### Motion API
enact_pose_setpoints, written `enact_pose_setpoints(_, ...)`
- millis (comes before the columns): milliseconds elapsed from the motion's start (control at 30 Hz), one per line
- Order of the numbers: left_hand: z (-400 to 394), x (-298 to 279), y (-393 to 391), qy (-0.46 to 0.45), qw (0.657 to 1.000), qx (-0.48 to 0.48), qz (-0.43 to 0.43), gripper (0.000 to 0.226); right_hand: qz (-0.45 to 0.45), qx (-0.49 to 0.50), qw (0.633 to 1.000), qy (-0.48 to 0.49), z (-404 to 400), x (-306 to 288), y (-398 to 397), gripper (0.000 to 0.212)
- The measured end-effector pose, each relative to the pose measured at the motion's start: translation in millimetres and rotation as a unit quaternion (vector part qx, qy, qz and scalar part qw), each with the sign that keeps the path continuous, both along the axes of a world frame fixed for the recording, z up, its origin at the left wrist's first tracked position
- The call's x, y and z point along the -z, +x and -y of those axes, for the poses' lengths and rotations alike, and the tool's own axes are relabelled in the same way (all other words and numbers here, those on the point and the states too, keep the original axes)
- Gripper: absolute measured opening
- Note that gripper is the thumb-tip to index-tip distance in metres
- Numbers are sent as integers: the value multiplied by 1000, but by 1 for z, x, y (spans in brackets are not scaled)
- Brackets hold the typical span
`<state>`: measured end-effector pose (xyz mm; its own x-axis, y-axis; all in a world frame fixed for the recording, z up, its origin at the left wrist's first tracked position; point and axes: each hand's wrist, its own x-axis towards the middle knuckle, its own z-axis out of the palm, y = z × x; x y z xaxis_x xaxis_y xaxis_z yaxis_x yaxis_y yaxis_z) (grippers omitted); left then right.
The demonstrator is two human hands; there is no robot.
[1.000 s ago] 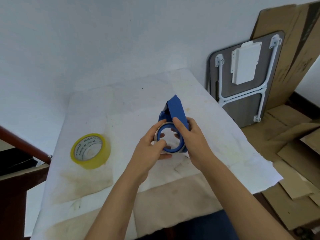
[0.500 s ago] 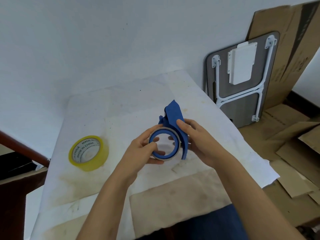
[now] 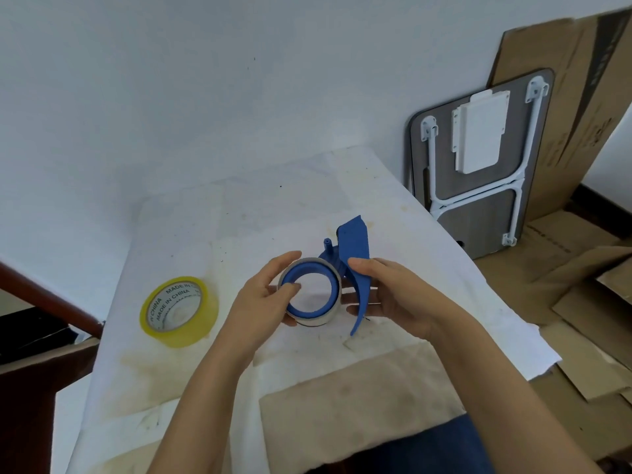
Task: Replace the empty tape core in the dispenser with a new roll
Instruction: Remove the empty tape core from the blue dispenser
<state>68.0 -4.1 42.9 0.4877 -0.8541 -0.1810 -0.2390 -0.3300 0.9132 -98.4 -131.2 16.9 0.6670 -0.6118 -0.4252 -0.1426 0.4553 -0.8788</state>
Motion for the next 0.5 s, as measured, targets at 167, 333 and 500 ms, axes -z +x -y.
enact_pose_setpoints(167,-4,5,0,-5,995,62,77,61,18,60,998,2,1,2,2,52)
enact_pose_setpoints(333,-3,18,-5,-33,970,133,201,94,29,62,998,7,-3,-1,4,50)
enact_pose_setpoints(500,0,18,-11,-65,966,89,234,94,68,60,996,22,-3,-5,4,50)
